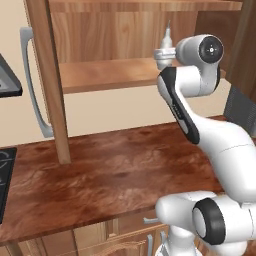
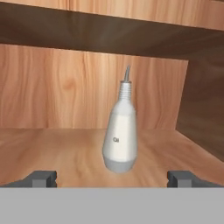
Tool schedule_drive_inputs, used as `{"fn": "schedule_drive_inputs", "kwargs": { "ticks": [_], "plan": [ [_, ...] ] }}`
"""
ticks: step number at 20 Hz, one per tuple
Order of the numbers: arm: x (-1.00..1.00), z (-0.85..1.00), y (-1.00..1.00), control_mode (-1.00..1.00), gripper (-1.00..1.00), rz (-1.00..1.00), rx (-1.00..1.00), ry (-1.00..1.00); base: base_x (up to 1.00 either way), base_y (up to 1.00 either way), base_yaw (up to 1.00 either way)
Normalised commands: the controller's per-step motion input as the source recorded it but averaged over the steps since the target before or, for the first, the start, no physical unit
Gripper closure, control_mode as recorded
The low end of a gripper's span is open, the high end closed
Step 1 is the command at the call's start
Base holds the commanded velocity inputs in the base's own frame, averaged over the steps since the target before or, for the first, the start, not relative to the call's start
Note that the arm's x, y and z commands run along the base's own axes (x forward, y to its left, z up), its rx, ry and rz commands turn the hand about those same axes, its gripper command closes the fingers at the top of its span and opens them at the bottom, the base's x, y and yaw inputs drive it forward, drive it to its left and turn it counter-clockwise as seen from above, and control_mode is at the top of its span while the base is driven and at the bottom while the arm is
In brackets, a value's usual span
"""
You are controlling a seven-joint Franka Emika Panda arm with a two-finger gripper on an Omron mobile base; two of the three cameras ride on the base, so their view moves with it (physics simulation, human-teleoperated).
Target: Move the condiment bottle and oil and vinegar bottle from the cabinet to the dining counter.
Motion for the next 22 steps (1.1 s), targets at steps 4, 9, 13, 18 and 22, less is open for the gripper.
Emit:
{"fn": "schedule_drive_inputs", "kwargs": {
  "ticks": [4,9,13,18,22],
  "plan": [
    [0.50,0.22,-0.07,-1.00,-1.00,0.00,0.01,0.01,0.00,0.00,0.00],
    [0.31,0.14,-0.16,-1.00,-1.00,0.00,0.02,0.01,0.00,0.00,0.00],
    [0.17,0.00,-0.24,-1.00,-1.00,0.00,0.05,0.00,0.00,0.00,0.00],
    [0.15,0.04,-0.13,-1.00,-1.00,0.00,0.01,0.00,0.00,0.00,0.00],
    [0.16,0.10,-0.01,-1.00,-1.00,0.00,0.00,0.00,0.00,0.00,0.00]
  ]
}}
